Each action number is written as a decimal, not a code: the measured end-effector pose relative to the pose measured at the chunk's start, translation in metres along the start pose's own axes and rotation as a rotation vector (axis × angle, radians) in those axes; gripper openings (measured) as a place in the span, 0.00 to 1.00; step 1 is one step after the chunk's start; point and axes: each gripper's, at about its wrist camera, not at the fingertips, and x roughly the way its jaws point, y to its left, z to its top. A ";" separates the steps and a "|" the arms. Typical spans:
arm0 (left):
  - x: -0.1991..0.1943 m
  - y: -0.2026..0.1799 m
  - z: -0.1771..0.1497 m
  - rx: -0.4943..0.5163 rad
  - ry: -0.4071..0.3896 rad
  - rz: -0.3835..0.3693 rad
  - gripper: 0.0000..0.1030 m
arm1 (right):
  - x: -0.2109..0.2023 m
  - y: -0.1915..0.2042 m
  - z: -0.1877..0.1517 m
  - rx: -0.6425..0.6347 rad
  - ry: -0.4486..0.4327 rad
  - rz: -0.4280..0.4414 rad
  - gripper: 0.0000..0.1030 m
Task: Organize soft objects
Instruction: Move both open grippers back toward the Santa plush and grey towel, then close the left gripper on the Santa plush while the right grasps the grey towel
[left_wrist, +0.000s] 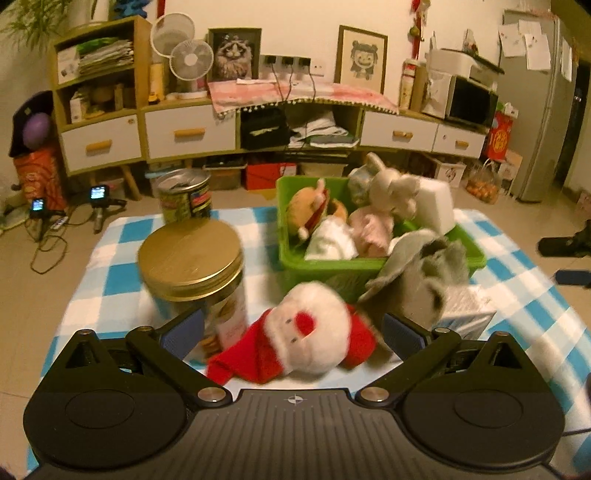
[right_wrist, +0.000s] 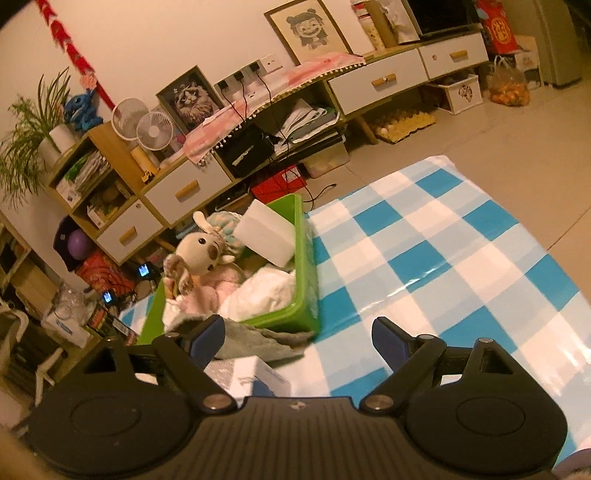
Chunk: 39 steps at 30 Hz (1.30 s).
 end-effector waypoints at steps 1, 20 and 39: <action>-0.001 0.003 -0.003 0.000 0.002 0.002 0.95 | -0.001 -0.001 -0.002 -0.010 0.002 -0.006 0.62; 0.011 0.007 -0.037 0.034 0.002 -0.076 0.94 | 0.012 0.041 -0.045 -0.247 0.028 0.007 0.64; 0.044 -0.017 -0.025 -0.004 0.004 -0.055 0.79 | 0.069 0.090 -0.028 -0.151 0.091 0.027 0.64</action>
